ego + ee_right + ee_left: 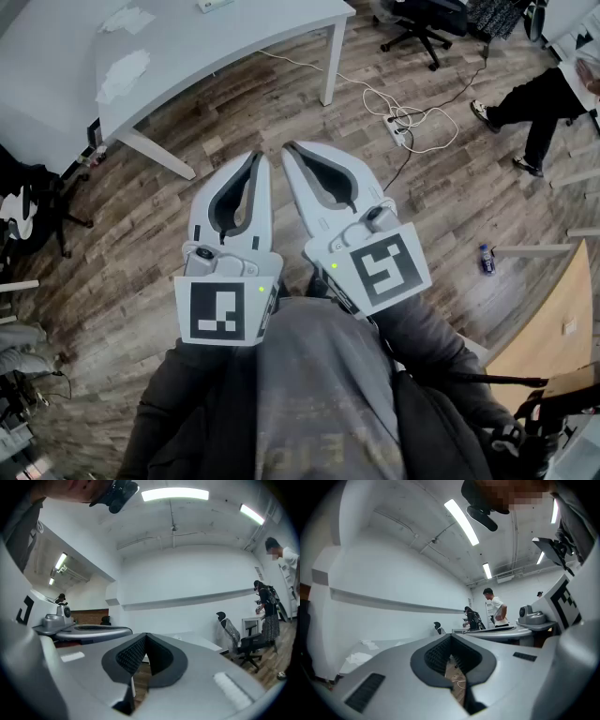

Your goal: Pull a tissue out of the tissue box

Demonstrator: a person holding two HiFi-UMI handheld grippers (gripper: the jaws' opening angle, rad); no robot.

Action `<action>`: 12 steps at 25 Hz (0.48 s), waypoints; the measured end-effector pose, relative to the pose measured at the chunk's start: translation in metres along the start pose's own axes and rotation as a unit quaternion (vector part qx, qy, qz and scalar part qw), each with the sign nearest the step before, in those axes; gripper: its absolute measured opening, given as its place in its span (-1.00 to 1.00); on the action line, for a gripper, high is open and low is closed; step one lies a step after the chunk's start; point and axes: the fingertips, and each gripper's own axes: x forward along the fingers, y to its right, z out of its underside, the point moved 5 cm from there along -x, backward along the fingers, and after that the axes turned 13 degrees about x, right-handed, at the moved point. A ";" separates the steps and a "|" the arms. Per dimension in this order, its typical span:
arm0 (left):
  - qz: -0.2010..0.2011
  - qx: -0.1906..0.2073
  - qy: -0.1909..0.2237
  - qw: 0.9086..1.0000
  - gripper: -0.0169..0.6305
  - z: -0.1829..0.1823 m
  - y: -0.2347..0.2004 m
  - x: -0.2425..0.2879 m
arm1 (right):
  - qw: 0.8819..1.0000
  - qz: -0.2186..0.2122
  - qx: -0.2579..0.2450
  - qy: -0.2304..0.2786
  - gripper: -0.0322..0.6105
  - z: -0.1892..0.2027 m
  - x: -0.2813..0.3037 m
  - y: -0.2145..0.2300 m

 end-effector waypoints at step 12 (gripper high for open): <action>-0.001 -0.007 -0.018 1.000 -0.95 0.019 0.004 0.025 | 1.000 -0.018 0.015 -0.006 -0.89 0.006 0.012 0.027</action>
